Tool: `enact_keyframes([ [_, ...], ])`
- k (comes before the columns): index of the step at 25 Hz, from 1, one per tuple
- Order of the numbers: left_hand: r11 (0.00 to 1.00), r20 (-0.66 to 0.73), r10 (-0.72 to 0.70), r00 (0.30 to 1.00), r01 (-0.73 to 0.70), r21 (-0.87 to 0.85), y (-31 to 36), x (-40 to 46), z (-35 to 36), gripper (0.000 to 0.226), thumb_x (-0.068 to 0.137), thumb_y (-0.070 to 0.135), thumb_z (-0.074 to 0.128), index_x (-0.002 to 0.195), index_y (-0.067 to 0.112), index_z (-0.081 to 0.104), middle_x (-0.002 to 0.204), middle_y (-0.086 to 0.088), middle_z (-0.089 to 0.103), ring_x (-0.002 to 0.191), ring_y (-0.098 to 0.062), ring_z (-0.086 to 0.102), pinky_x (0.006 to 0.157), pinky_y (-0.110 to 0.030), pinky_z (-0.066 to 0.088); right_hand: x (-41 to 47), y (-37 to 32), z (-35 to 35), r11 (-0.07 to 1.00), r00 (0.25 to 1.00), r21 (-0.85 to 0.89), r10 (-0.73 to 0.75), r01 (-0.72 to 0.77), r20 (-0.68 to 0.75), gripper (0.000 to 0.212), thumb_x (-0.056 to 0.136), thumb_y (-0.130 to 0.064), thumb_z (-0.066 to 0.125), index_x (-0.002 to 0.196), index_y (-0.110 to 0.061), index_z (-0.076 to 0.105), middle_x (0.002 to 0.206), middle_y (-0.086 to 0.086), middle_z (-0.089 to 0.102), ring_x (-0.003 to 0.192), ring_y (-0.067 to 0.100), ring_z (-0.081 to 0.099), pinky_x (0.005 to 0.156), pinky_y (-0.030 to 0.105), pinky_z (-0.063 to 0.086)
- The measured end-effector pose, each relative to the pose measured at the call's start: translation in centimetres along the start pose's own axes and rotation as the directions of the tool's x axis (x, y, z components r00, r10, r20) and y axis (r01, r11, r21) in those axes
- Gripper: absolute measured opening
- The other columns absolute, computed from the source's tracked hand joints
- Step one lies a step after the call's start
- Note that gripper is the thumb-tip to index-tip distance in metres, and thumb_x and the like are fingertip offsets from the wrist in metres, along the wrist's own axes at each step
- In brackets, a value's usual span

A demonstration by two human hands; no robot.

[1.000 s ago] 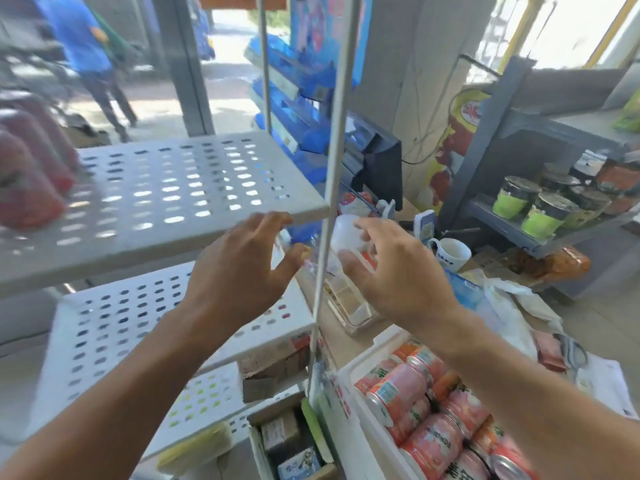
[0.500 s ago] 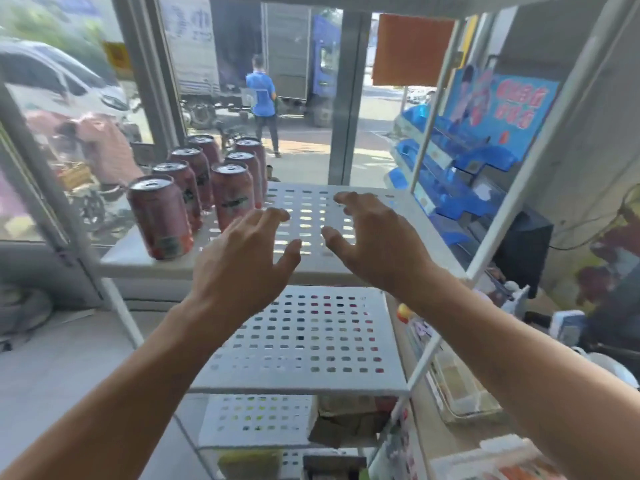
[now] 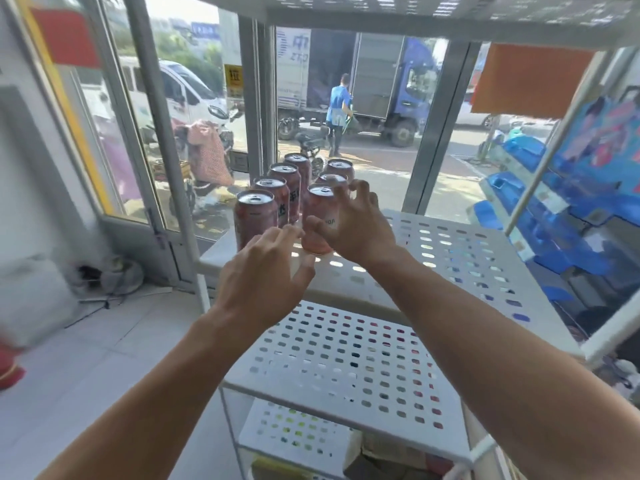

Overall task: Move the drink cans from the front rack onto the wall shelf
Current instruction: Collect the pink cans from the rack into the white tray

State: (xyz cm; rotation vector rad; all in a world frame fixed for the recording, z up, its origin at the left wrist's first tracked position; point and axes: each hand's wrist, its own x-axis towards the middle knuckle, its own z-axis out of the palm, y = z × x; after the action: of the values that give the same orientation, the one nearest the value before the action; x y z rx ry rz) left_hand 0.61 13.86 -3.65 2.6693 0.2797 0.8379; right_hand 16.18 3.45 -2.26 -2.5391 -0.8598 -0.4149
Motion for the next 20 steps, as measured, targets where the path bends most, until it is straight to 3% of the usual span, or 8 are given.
enact_keyframes([
  [3,1.0,-0.008,0.001,1.0,-0.001,0.004,-0.3,0.4,0.0,0.039,0.094,0.046,0.05,0.127,0.025,0.052,0.114,0.002,0.062,0.097,-0.02,0.06,0.067,-0.032,0.04,-0.3,0.1,1.5,0.997,0.998,0.068,-0.016,0.021,-0.065,0.071,0.082,-0.056,0.067,0.137,-0.018,0.043,0.139,0.016,0.037,0.128,0.036,0.038,0.096,0.046,0.043],
  [6,1.0,0.001,0.005,1.0,-0.005,-0.014,-0.5,0.8,0.3,0.039,0.094,0.047,0.049,0.128,0.026,0.051,0.117,0.002,0.061,0.099,-0.02,0.06,0.068,-0.031,0.038,-1.2,0.1,2.1,0.959,0.986,0.278,-0.014,0.06,-0.166,0.057,0.081,-0.037,0.076,0.122,-0.012,0.045,0.115,0.014,0.062,0.101,0.032,0.06,0.079,0.035,0.047],
  [9,0.996,0.006,0.021,1.0,-0.02,-0.092,-0.8,1.0,0.9,0.046,0.092,0.046,0.053,0.132,0.024,0.049,0.126,0.001,0.058,0.108,-0.02,0.06,0.075,-0.033,0.046,-2.4,-0.1,0.9,0.889,0.983,0.458,0.096,-0.014,-0.157,0.056,0.078,-0.03,0.078,0.123,-0.022,0.045,0.105,0.002,0.067,0.091,0.021,0.065,0.077,0.034,0.053],
  [11,0.969,0.029,0.019,0.999,-0.011,-0.247,-0.7,1.1,1.3,0.062,0.087,0.048,0.061,0.14,0.024,0.041,0.138,0.0,0.051,0.119,-0.019,0.055,0.089,-0.038,0.049,-3.7,0.2,-0.9,0.814,0.979,0.576,0.166,-0.07,-0.114,0.058,0.079,-0.029,0.077,0.127,-0.03,0.045,0.1,-0.008,0.066,0.087,0.011,0.066,0.075,0.026,0.053],
  [12,0.939,0.072,0.019,0.997,0.007,-0.345,-0.5,1.1,1.4,0.071,0.084,0.05,0.065,0.144,0.025,0.035,0.143,0.0,0.046,0.124,-0.017,0.051,0.096,-0.04,0.047,-4.5,0.6,-1.9,0.767,0.983,0.637,0.163,-0.075,-0.08,0.062,0.078,-0.029,0.077,0.13,-0.034,0.043,0.099,-0.009,0.067,0.087,0.009,0.067,0.075,0.026,0.054],
  [14,0.825,0.214,0.052,0.976,0.079,-0.559,0.5,0.7,1.7,0.083,0.078,0.053,0.071,0.146,0.027,0.031,0.144,0.002,0.047,0.127,-0.011,0.049,0.104,-0.041,0.044,-6.5,1.2,-4.0,0.699,0.994,0.713,0.11,-0.064,-0.019,0.07,0.074,-0.033,0.077,0.133,-0.039,0.039,0.101,0.0,0.071,0.09,0.014,0.071,0.082,0.038,0.059],
  [16,0.67,0.318,0.112,0.942,0.165,-0.724,1.8,0.2,2.2,0.077,0.076,0.044,0.078,0.14,0.026,0.039,0.128,0.004,0.062,0.114,-0.008,0.061,0.097,-0.041,0.052,-8.8,1.6,-5.8,0.678,0.998,0.732,0.067,-0.06,0.02,0.073,0.073,-0.031,0.076,0.134,-0.038,0.037,0.103,0.005,0.073,0.092,0.017,0.072,0.086,0.044,0.058],
  [20,0.499,0.35,0.205,0.914,0.21,-0.841,5.2,-1.8,4.1,0.065,0.07,0.033,0.084,0.125,0.019,0.052,0.105,-0.001,0.072,0.095,-0.013,0.071,0.082,-0.034,0.059,-14.4,3.8,-7.7,0.669,0.983,0.724,0.169,-0.168,0.071,0.074,0.072,-0.044,0.075,0.134,-0.039,0.036,0.115,-0.001,0.069,0.105,0.012,0.068,0.091,0.043,0.056],
])
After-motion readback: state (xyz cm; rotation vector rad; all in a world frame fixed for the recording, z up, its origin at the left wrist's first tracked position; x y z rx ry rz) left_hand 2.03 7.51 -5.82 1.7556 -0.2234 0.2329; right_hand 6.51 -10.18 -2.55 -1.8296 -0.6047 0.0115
